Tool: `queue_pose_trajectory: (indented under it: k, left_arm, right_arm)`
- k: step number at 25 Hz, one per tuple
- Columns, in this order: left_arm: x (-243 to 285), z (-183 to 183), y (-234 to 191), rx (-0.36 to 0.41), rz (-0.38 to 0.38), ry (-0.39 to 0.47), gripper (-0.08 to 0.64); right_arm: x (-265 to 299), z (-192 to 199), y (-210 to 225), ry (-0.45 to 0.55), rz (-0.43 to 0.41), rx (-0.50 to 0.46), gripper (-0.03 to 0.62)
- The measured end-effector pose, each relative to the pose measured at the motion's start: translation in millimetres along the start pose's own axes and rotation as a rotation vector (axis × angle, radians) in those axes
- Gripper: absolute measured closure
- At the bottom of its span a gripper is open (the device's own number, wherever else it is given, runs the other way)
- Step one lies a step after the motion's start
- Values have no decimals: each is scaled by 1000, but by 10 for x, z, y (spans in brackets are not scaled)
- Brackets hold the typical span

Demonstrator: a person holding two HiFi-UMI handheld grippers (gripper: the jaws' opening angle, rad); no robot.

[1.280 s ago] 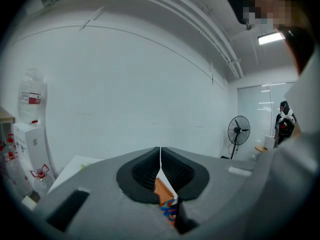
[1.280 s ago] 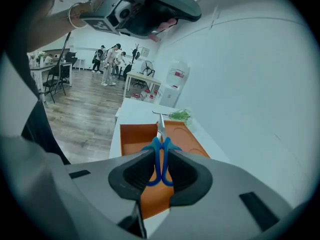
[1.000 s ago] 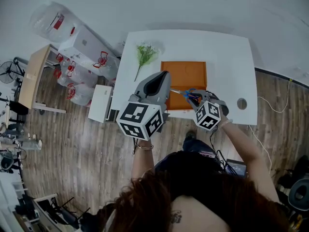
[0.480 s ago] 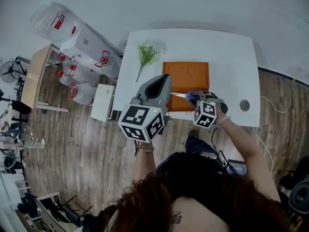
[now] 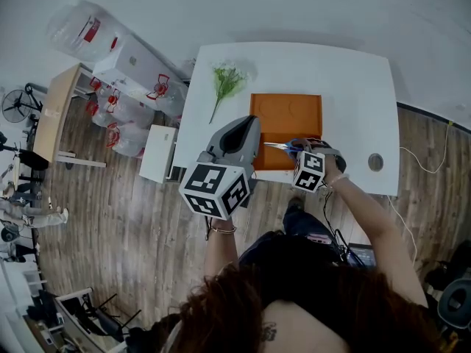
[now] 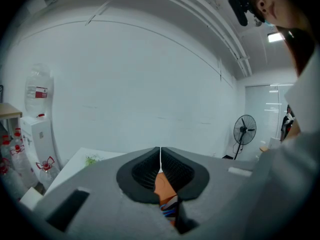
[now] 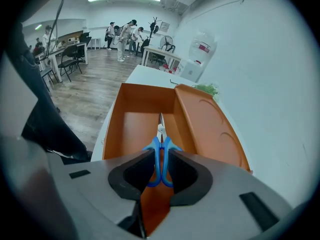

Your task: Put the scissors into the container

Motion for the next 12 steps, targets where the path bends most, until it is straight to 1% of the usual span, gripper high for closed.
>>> queue_pose_trajectory:
  k: [6, 12]
  left_arm:
    - [14, 34, 3, -5, -3, -3, 538]
    - [14, 60, 26, -6, -2, -9, 538]
  right_arm:
    - [59, -6, -1, -51, -6, -33, 511]
    - [114, 6, -5, -113, -16, -29, 509]
Point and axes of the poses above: the fingertips, and each gripper's own axes: x forward along the fingers, y to its right, z out of its underside, the point moved 6 cm from there along -x, backward along the fingers, and after that the axes turned 3 degrees about -x, right-handed, at the moved point
